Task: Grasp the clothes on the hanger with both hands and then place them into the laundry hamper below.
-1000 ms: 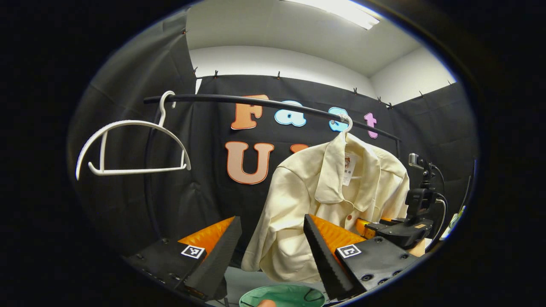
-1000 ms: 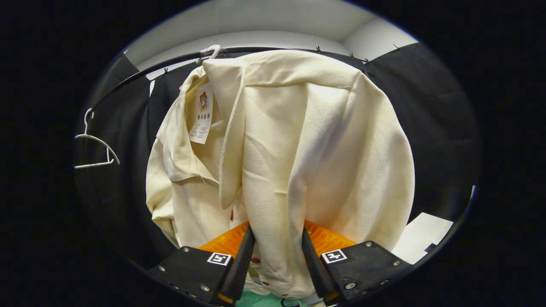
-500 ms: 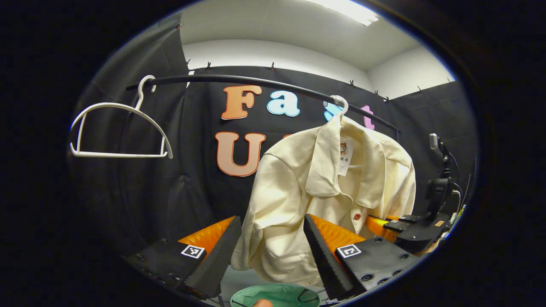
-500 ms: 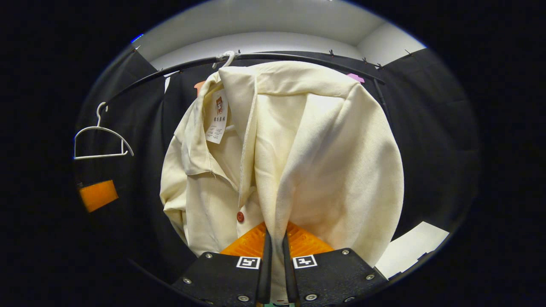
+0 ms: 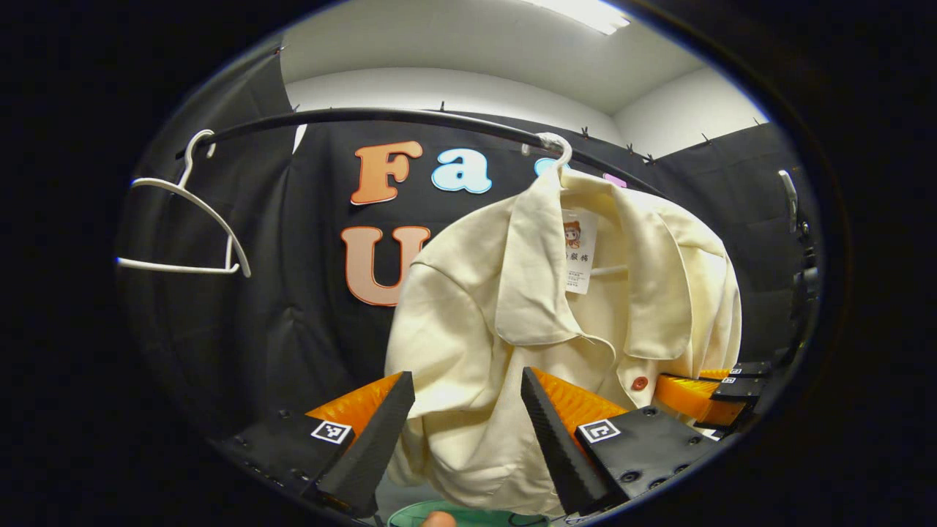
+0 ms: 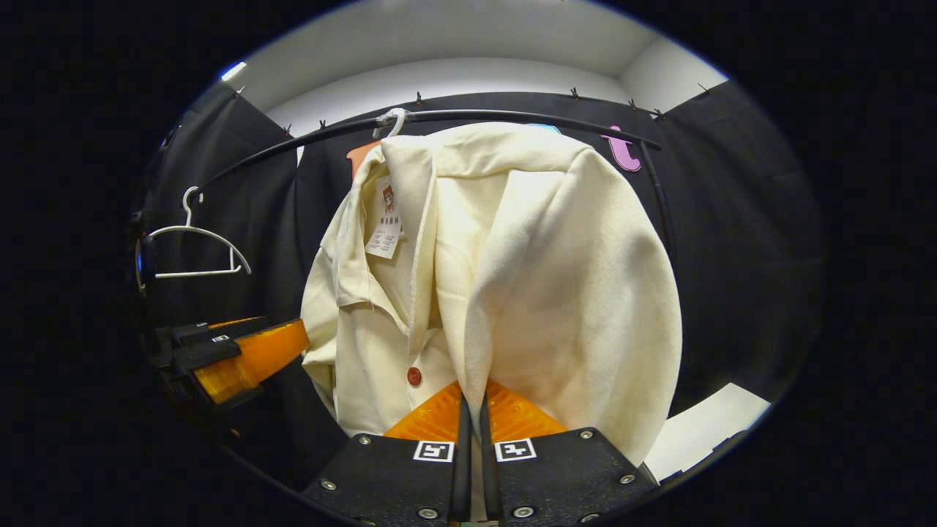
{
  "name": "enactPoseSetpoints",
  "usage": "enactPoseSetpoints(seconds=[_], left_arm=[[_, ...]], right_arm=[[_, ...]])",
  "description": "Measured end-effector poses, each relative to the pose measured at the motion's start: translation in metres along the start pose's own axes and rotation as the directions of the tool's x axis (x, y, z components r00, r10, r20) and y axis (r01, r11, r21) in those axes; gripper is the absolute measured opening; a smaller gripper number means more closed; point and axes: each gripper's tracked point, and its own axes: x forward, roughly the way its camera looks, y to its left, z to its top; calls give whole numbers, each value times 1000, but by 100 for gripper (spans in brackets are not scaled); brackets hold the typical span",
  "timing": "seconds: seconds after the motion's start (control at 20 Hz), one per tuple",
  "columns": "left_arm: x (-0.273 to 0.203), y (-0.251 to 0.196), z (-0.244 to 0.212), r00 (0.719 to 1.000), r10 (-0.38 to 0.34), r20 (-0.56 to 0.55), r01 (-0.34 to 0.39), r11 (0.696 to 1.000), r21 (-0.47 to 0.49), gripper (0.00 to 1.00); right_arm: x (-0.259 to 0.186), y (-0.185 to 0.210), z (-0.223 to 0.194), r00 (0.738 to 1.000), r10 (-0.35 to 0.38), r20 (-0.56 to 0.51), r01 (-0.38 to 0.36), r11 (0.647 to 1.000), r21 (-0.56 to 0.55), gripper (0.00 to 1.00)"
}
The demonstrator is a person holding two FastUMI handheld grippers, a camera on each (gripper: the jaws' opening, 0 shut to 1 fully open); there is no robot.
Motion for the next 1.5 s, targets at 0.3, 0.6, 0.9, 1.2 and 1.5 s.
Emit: enactPoseSetpoints(seconds=[0.3, 0.6, 0.9, 1.2, 1.5], left_arm=[[29, -25, -11, 997, -78, -14, 78, 996, -34, 100], [50, -40, -20, 994, -107, -29, 106, 994, -41, 97], [66, -49, -38, 987, -130, -90, 125, 990, -59, 87], [65, -34, -42, 989, -99, -109, 90, 992, -83, 17], [55, -22, -34, 991, -92, -100, 84, 993, -88, 7]], right_arm=[[-11, -3, 6, 999, 17, 30, -16, 1000, -20, 6], [-20, -5, 9, 998, 24, 51, -23, 999, -27, 6], [-23, -11, 16, 997, 13, 75, -10, 999, -39, 6], [-38, -23, 42, 990, -18, 141, 27, 998, -62, 6], [-56, -29, 51, 988, -24, 155, 34, 998, -60, 3]])
